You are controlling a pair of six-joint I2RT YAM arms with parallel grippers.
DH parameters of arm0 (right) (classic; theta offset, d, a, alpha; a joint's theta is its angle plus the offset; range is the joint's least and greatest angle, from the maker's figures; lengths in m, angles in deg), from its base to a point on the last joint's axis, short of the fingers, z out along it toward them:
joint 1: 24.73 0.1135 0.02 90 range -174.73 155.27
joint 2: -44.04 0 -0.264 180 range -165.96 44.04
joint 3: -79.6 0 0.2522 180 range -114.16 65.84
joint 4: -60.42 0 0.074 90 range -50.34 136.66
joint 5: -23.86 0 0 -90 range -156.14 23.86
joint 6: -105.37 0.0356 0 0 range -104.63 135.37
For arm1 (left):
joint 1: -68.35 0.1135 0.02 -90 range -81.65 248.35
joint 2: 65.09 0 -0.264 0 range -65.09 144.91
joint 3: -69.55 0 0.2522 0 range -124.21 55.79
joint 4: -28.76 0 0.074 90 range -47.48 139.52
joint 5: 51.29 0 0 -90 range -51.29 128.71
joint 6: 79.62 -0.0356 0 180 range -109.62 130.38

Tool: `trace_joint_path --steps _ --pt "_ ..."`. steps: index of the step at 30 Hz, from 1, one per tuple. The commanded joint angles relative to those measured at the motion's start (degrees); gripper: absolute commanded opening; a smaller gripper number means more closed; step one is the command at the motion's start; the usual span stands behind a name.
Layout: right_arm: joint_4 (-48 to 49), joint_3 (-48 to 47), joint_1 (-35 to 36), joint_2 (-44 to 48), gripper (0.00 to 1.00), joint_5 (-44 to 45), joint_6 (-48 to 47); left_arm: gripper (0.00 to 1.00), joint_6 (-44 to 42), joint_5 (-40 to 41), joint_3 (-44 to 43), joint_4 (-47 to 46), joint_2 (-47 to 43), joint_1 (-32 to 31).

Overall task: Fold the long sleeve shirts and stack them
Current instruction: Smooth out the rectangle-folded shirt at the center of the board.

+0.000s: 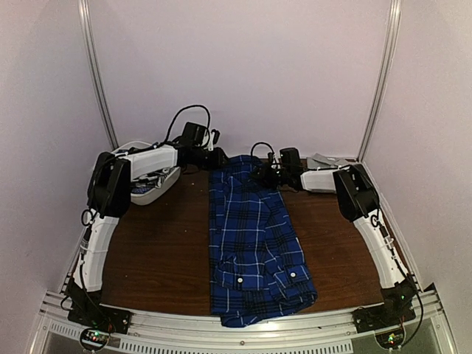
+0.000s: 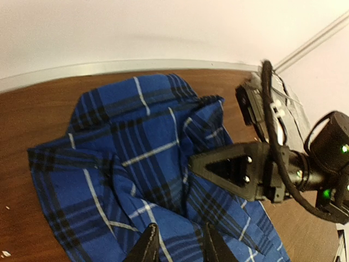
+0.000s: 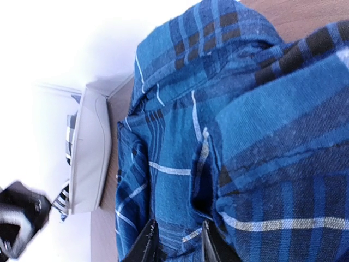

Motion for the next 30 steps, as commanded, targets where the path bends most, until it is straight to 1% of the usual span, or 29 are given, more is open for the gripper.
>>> trace_joint_path --steps 1,5,10,12,16,22,30 --pt "4.67 -0.85 -0.01 -0.53 0.29 0.19 5.60 0.29 -0.18 -3.46 7.21 -4.63 -4.01 -3.29" --pt "4.55 -0.39 0.04 2.04 0.30 -0.72 5.04 0.27 2.70 -5.59 11.39 -8.87 -3.25 -4.26" --pt "2.26 2.89 0.03 7.59 0.32 -0.68 0.65 0.26 3.71 -4.00 10.18 -8.76 0.55 -4.16" --pt "1.65 4.66 0.00 9.71 0.33 -0.63 -1.14 0.27 3.61 -3.07 8.23 -7.90 2.51 -3.97" --pt "1.23 9.39 -0.01 14.41 0.35 0.23 -3.92 0.27 3.59 -0.71 0.68 -5.25 8.22 -2.46" --pt "-1.66 14.61 0.23 20.18 0.35 1.26 -7.71 0.29 3.90 -0.55 -11.35 -0.97 16.09 -0.01" --pt "-6.02 23.21 3.95 27.11 0.36 3.98 -15.01 0.28 4.52 -4.37 -17.84 -1.20 20.25 1.86"
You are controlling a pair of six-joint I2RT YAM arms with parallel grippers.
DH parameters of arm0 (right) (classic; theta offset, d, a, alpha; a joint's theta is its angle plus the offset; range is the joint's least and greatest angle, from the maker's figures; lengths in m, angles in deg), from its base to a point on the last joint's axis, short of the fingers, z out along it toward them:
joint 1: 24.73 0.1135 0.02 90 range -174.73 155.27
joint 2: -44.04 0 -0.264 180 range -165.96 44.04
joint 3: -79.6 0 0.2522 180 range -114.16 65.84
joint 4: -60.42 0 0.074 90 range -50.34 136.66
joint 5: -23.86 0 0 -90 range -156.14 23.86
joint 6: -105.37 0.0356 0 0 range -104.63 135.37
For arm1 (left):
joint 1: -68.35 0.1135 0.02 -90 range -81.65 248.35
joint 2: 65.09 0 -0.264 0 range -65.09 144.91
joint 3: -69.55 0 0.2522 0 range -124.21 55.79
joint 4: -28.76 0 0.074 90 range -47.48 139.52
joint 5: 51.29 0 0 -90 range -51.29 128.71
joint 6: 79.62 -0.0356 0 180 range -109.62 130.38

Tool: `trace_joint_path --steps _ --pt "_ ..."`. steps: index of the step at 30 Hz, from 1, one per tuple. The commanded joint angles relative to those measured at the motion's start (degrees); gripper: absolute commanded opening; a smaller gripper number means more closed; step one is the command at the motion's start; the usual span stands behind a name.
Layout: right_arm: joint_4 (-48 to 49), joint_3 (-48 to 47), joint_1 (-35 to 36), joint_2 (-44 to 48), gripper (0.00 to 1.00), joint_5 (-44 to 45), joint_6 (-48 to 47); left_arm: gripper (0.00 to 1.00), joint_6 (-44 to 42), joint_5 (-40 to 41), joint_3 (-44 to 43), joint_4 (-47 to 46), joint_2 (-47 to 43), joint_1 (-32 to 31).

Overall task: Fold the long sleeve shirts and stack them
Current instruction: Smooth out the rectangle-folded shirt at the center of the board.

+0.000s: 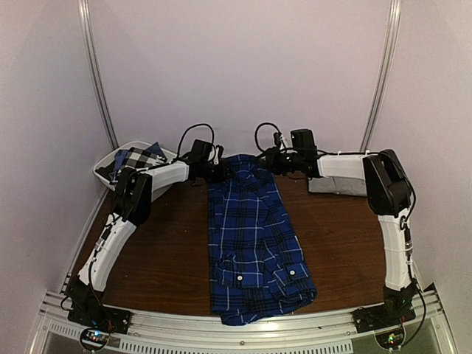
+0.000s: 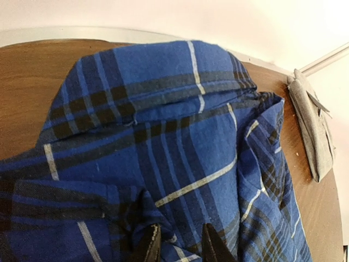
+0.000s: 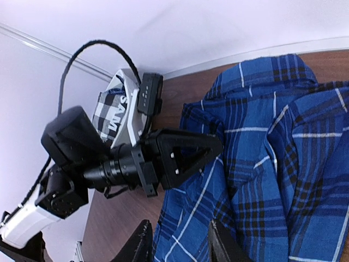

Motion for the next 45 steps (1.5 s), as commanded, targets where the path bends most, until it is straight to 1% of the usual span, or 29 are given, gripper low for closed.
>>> trace_joint_path --steps 1,4,7,11,13,16,18,25,30,34,37,41,43,45 --pt "-4.82 4.49 3.63 3.62 0.36 2.92 -6.95 0.28 0.04 -1.79 -3.48 1.12 2.07 0.99" --pt "-6.43 7.34 5.53 4.99 0.36 4.75 -10.23 0.28 -0.96 -2.57 -5.95 2.40 1.27 1.07" --pt "-6.80 9.41 6.88 4.80 0.36 4.91 -11.78 0.28 -1.81 -2.72 -6.17 2.71 -2.05 1.16" --pt "-7.26 9.76 7.40 2.73 0.36 4.00 -12.01 0.28 -2.52 -3.29 -4.74 2.92 -7.43 1.16" --pt "-7.34 9.87 7.62 1.75 0.35 3.67 -12.07 0.28 -2.55 -3.30 -2.42 2.90 -10.70 1.12" --pt "-7.63 10.42 7.71 0.71 0.35 4.33 -12.07 0.27 -2.71 -3.53 4.69 2.49 -16.72 1.08" --pt "-7.56 11.10 7.70 0.47 0.35 5.18 -12.25 0.26 -3.04 -4.04 12.09 1.23 -21.50 0.80" --pt "-8.74 11.84 7.72 -0.29 0.35 7.03 -13.41 0.26 -2.78 -5.50 42.27 -5.18 -37.78 -1.78" --pt "-12.34 11.86 7.65 0.95 0.34 8.65 -13.59 0.26 -1.87 -5.41 56.52 -7.49 -45.27 -3.04" --pt "-14.62 13.84 7.63 5.70 0.35 11.01 -14.73 0.26 -1.34 -5.23 64.44 -6.82 -49.03 -3.61" --pt "-15.70 17.54 7.54 10.88 0.37 13.56 -15.94 0.26 -1.11 -4.62 69.00 -6.13 -51.58 -4.35" --pt "-15.52 25.61 7.23 18.36 0.41 16.09 -16.06 0.27 -0.11 -3.04 73.22 -4.69 -53.80 -6.28" --pt "-15.29 30.09 7.15 21.83 0.42 17.19 -15.65 0.28 0.27 -0.69 74.50 -3.59 -54.28 -7.65" --pt "-14.97 34.39 7.01 25.40 0.43 18.09 -15.40 0.31 0.70 0.71 75.64 -3.39 -54.64 -9.13"
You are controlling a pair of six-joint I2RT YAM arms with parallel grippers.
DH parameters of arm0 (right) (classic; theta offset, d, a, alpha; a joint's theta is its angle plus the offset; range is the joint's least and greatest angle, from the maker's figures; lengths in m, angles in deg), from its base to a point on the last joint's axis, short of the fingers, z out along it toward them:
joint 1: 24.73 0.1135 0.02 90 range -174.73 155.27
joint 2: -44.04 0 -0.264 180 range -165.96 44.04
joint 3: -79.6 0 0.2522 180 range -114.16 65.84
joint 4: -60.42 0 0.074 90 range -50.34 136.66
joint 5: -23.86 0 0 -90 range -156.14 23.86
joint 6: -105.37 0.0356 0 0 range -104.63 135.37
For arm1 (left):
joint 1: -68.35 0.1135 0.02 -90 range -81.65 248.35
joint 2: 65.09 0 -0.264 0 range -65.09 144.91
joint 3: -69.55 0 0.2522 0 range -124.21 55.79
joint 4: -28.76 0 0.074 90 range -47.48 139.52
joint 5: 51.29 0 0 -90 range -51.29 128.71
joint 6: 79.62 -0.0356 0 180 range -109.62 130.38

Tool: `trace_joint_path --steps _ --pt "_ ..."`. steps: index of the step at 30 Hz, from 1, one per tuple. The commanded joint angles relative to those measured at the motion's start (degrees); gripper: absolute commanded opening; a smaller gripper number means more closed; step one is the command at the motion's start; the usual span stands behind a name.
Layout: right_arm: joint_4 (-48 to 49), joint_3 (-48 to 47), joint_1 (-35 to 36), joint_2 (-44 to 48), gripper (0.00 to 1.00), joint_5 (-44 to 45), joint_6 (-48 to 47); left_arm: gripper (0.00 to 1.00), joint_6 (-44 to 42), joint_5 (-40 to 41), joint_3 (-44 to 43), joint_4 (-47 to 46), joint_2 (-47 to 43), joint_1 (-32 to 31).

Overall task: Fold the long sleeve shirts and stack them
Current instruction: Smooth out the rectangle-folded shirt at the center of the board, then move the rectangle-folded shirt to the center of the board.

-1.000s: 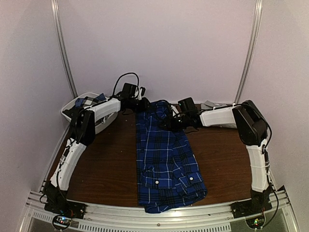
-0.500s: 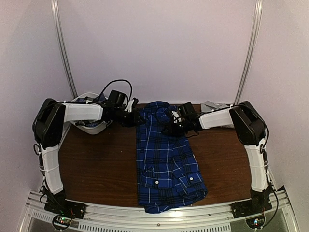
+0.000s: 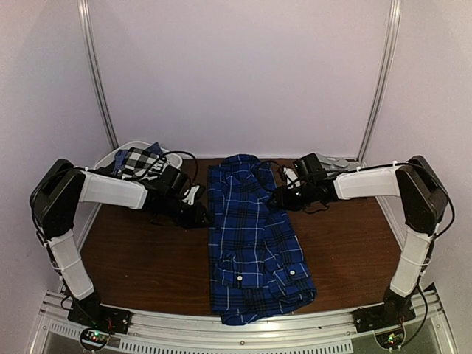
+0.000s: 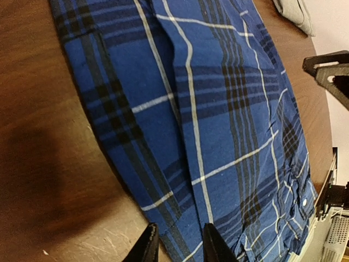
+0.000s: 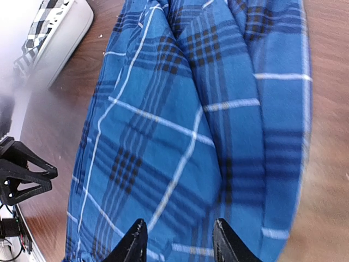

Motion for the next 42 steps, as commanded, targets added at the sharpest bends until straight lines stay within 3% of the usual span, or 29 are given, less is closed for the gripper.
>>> trace_joint_path --steps 1,12,21,31,36,42 --pt "-0.66 9.40 -0.44 7.20 0.43 4.65 -0.09 0.31 1.46 4.41 2.34 0.77 -1.43 -3.38" --pt "2.67 25.99 -0.55 19.77 0.48 5.04 4.61 0.35 3.56 11.84 1.88 3.65 0.59 -7.14" --pt "4.41 30.74 -0.55 20.83 0.49 6.25 5.02 0.30 5.83 12.34 0.99 3.61 2.89 -7.76" --pt "10.63 30.21 -0.30 15.89 0.34 2.92 7.57 0.05 7.95 13.91 -2.80 3.18 6.27 -7.58" --pt "12.73 27.19 -0.30 11.46 0.19 1.62 8.91 0.01 8.92 16.22 -5.44 3.56 8.39 -5.81" --pt "14.67 24.67 -0.33 9.16 0.16 0.46 11.19 0.00 8.47 16.45 -7.80 3.66 9.43 -2.84"
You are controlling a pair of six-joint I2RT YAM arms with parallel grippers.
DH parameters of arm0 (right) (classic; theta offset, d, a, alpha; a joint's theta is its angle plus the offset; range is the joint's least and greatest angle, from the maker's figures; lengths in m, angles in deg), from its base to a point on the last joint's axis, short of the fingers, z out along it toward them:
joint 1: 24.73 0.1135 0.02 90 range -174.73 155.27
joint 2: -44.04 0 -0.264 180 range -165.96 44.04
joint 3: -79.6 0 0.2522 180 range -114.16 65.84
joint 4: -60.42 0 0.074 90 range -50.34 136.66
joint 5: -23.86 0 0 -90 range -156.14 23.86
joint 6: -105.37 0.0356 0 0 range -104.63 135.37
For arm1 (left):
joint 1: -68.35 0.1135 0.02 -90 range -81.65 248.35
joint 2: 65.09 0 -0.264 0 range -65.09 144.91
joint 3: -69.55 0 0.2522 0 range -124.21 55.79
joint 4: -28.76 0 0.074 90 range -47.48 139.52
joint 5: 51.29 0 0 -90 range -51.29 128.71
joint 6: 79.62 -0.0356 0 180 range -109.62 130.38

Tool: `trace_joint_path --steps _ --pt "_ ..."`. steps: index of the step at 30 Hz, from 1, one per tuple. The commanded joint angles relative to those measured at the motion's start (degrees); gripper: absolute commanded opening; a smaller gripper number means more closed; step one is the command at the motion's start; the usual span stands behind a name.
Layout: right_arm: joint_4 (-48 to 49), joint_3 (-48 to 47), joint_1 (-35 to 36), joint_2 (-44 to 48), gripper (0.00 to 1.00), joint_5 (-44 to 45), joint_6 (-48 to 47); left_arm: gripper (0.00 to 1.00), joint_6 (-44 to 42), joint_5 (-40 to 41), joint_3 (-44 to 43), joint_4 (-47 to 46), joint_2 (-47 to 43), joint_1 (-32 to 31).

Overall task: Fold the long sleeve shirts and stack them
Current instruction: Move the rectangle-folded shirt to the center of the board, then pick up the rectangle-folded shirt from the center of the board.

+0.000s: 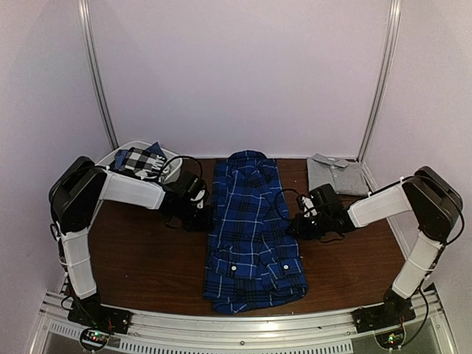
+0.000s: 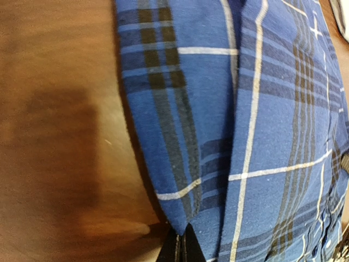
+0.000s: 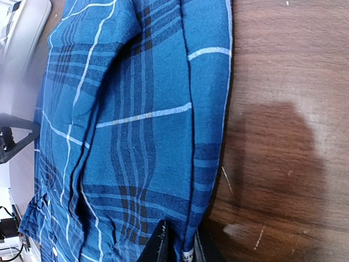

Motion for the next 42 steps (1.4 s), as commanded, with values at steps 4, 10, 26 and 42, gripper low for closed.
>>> trace_joint_path --steps 4,10,26,42 --pt "0.53 -1.63 0.08 -0.04 0.26 -0.77 1.01 0.12 -2.56 1.88 -2.38 1.13 0.62 2.60" --pt "-5.69 0.97 0.15 6.15 0.48 0.98 -1.58 0.35 -5.79 0.23 0.08 4.32 -5.56 2.60" --pt "-13.83 14.33 6.36 22.16 0.54 -2.88 3.38 0.38 -1.45 -13.41 20.03 4.95 -20.20 0.54" --pt "-4.70 19.84 11.91 21.53 0.42 -5.89 9.96 0.39 3.73 -21.29 26.49 -4.05 -19.58 -3.73"
